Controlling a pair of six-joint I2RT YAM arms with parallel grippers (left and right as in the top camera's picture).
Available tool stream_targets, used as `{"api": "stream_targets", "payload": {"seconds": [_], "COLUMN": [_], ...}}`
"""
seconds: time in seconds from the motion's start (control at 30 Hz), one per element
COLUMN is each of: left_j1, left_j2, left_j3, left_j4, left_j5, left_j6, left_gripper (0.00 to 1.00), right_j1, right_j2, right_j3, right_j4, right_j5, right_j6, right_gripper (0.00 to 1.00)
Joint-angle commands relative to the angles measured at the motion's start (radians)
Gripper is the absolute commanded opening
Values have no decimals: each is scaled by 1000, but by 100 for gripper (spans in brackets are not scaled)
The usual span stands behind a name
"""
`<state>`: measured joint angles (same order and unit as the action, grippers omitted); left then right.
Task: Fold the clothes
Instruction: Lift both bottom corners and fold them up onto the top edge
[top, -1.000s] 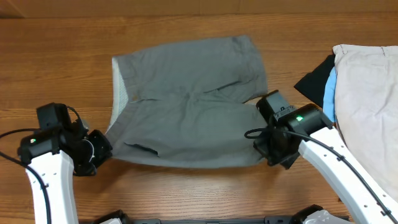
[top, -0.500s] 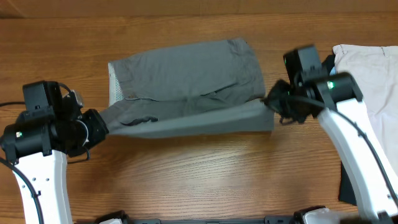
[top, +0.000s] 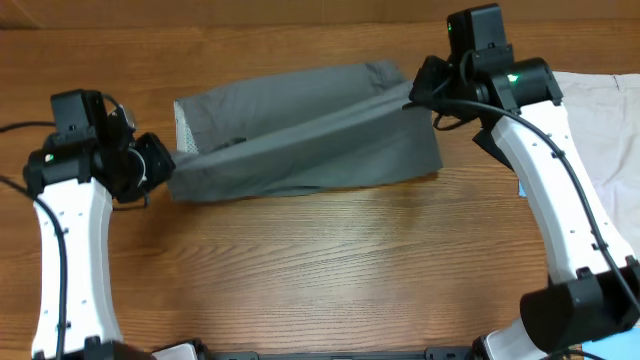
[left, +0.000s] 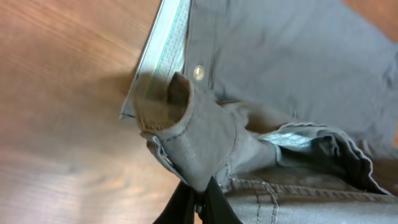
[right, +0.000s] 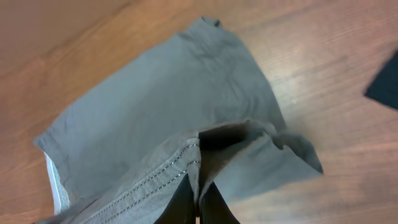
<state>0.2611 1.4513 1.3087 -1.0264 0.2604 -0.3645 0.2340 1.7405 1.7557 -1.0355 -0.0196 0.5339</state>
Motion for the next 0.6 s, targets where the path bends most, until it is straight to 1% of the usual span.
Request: {"api": "stream_targets", "payload": {"seconds": [0.0, 0.2, 0.4, 0.57], "left_j1": [6, -18, -93, -140], "left_j2": [46, 121, 214, 315], "left_j3": [24, 24, 24, 24], "left_j4": [54, 217, 372, 444], "left_j5": [-55, -50, -51, -117], "left_j6": [-28, -36, -36, -37], "left_gripper": [4, 4, 4, 4], "right_j1": [-20, -20, -20, -20], "right_j2": [48, 150, 268, 364], "right_j3": [33, 33, 33, 32], "right_j4": [41, 140, 258, 364], "right_j5": [98, 119, 132, 132], "right_j6": [-18, -19, -19, -19], "right_gripper": [4, 4, 4, 4]}}
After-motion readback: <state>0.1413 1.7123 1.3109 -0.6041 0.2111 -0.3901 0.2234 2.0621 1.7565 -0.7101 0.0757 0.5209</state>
